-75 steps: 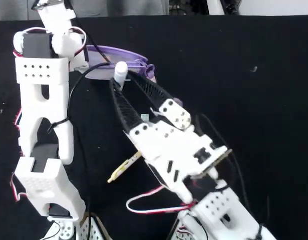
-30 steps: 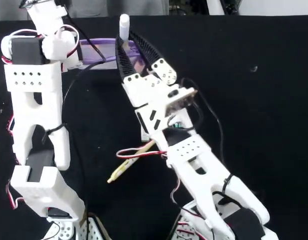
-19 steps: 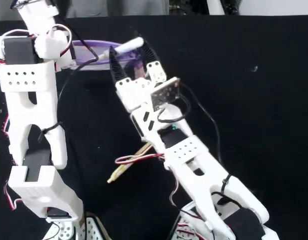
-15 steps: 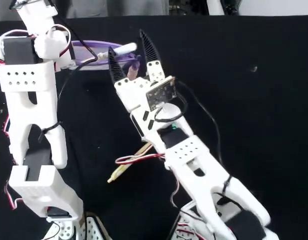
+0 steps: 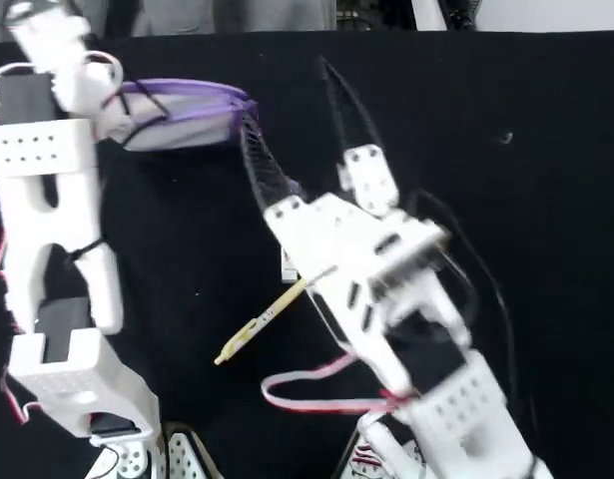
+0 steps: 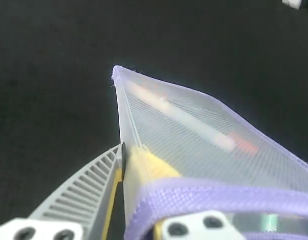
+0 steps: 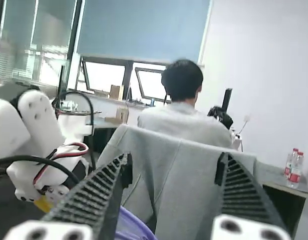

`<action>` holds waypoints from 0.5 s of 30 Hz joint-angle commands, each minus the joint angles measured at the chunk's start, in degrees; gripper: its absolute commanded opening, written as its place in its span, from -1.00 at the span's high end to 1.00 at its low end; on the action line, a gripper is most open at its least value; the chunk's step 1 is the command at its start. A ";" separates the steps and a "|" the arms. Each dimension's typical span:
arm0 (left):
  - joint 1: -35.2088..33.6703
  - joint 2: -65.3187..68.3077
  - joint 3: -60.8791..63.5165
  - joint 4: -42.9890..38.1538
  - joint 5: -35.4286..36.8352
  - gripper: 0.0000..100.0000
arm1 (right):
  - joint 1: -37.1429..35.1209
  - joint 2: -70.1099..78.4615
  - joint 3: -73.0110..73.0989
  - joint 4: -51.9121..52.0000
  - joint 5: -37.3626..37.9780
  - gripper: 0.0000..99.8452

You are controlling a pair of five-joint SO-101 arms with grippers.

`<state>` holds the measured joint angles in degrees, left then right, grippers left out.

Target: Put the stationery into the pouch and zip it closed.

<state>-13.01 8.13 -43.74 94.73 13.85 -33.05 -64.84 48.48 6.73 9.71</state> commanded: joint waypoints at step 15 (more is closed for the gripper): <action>-13.85 -3.16 -14.02 -0.26 -1.93 0.94 | -0.62 -4.18 0.66 43.96 8.09 0.56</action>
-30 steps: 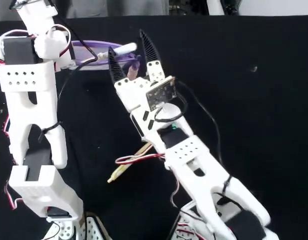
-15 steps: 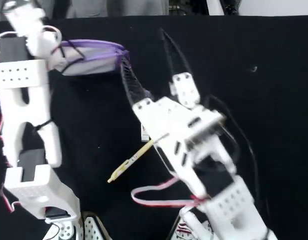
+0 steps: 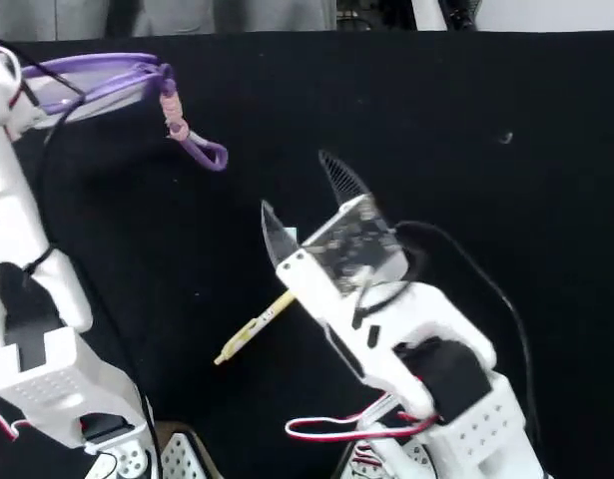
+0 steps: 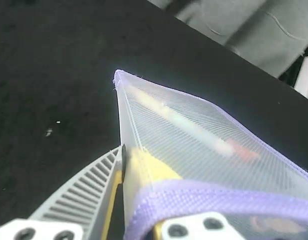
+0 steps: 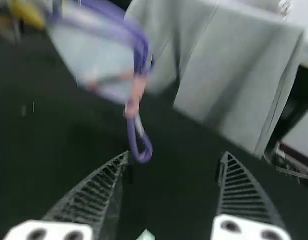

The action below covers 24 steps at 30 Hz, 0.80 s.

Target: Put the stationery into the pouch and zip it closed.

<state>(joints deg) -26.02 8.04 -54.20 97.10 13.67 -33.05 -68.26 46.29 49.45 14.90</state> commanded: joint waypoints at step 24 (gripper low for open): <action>-0.66 1.58 -4.00 -3.69 -2.37 0.94 | -14.07 23.43 16.92 -4.40 13.54 0.62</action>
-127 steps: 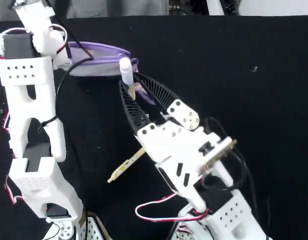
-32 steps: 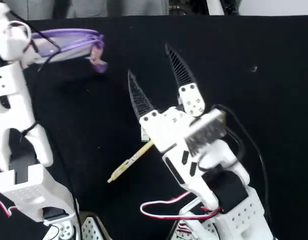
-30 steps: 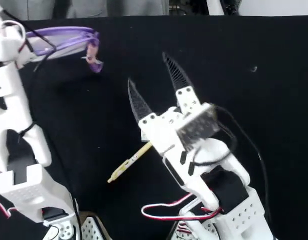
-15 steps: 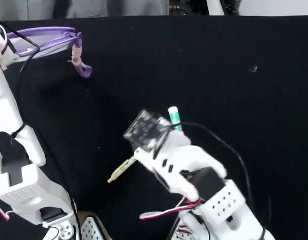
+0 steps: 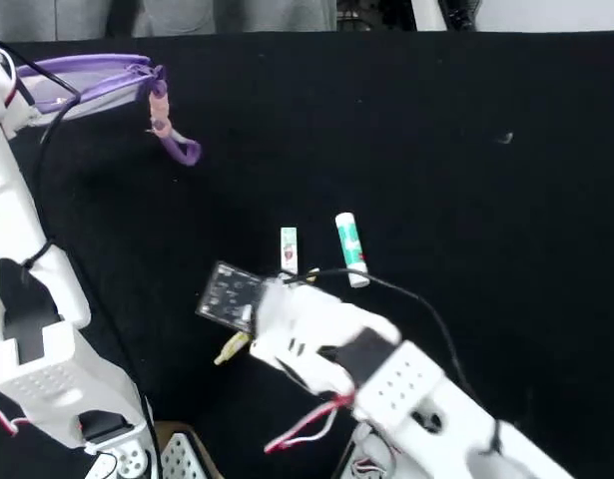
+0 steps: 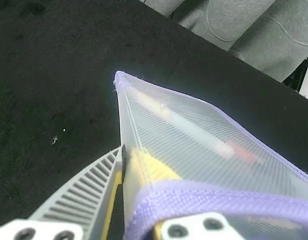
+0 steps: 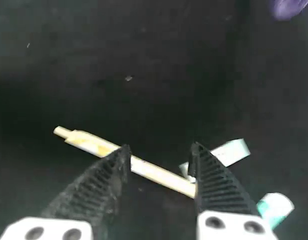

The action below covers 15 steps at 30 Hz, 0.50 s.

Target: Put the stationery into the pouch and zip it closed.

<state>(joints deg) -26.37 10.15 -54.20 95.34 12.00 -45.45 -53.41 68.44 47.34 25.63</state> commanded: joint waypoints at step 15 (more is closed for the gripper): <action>-0.31 -0.35 -4.09 -2.02 -0.70 0.94 | -3.52 46.90 -21.93 -2.20 16.18 0.62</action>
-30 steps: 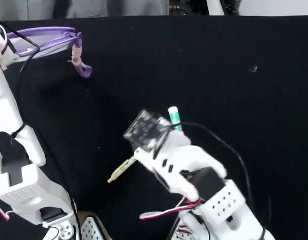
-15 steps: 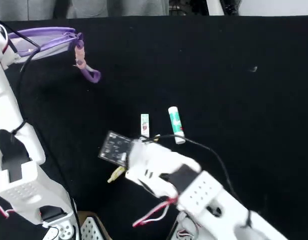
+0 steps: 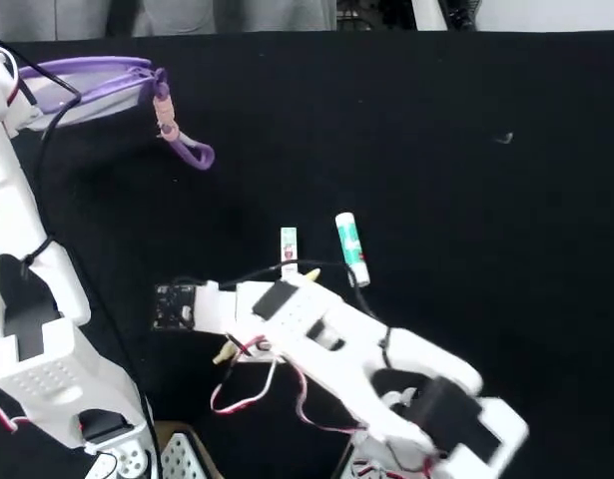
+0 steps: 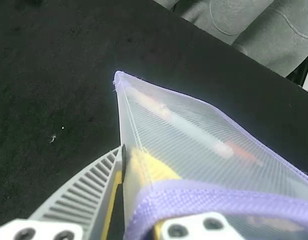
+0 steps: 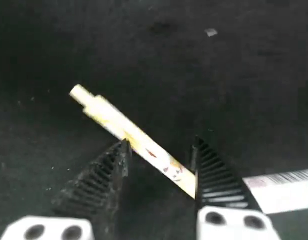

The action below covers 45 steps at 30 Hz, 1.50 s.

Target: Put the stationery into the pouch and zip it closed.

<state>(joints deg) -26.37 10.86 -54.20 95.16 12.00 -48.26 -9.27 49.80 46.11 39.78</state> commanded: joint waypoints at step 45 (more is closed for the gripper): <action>16.75 -0.62 -3.03 5.63 -0.62 0.94 | 15.21 -57.98 -18.86 -5.10 -14.07 0.98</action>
<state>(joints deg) -11.52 10.86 -56.22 100.53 11.82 -34.29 -61.85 29.58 47.69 28.26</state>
